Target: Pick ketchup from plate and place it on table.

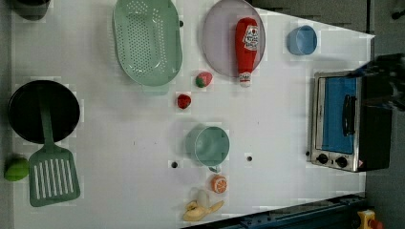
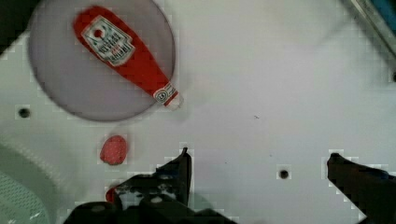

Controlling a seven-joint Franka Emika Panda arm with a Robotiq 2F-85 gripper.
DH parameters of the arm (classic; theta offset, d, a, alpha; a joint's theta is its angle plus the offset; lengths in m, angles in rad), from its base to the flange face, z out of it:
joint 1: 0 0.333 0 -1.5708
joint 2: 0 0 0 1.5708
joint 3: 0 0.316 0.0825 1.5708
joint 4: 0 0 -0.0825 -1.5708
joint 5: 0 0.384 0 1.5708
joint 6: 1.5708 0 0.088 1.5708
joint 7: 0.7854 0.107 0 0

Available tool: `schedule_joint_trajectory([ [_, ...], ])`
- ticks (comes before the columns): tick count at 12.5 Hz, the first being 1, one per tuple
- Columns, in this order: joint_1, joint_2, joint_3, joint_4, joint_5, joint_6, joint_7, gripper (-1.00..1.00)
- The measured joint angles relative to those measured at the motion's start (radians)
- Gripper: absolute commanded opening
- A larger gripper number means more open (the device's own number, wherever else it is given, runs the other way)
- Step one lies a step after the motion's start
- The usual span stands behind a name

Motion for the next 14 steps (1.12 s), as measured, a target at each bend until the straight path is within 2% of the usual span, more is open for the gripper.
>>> schedule_joint_trajectory([
  [5, 0.019, 0.259, 0.027, -0.004, -0.001, 0.191, -0.098, 1.0],
  [14, 0.055, 0.508, 0.033, -0.01, -0.02, 0.664, -0.522, 1.0],
])
